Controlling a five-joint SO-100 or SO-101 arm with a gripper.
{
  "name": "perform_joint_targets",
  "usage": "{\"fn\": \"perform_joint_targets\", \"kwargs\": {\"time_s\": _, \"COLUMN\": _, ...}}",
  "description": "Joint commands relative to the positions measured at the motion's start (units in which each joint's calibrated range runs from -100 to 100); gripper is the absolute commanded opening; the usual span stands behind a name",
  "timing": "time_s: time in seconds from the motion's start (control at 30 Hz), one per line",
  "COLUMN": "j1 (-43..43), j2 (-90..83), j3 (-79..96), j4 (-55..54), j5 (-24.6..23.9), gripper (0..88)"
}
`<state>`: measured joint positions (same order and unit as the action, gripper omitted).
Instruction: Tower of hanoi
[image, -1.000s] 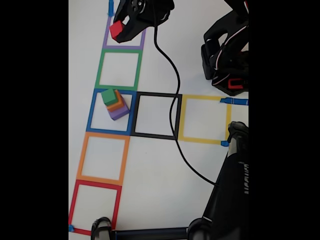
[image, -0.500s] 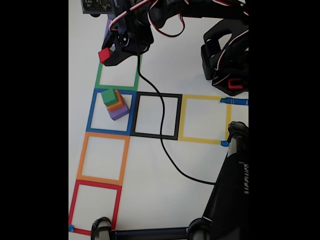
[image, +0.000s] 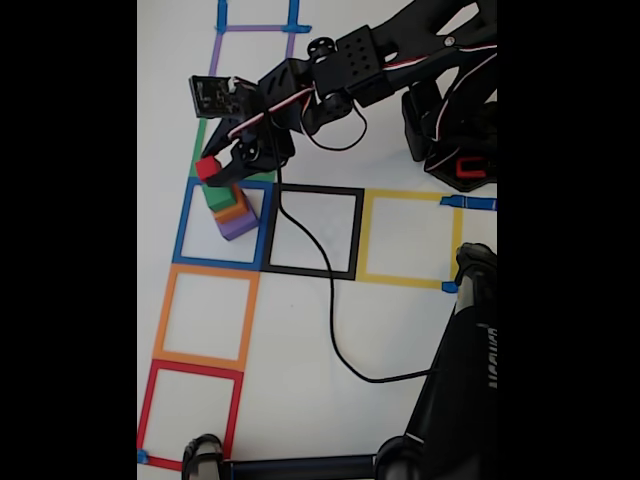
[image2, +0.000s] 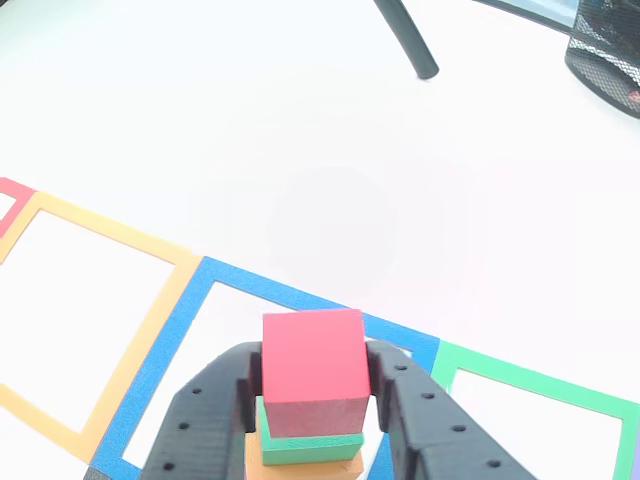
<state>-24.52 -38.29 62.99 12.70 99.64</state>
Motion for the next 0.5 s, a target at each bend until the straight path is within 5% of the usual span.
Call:
{"fn": "perform_joint_targets", "kwargs": {"time_s": 0.0, "j1": -0.12, "j2": 1.27, "j3": -0.63, "j4": -3.87, "j5": 0.36, "gripper": 4.8}}
{"fn": "perform_joint_targets", "kwargs": {"time_s": 0.47, "j1": -0.60, "j2": 7.08, "j3": 0.01, "j4": -9.13, "j5": 0.36, "gripper": 4.9}}
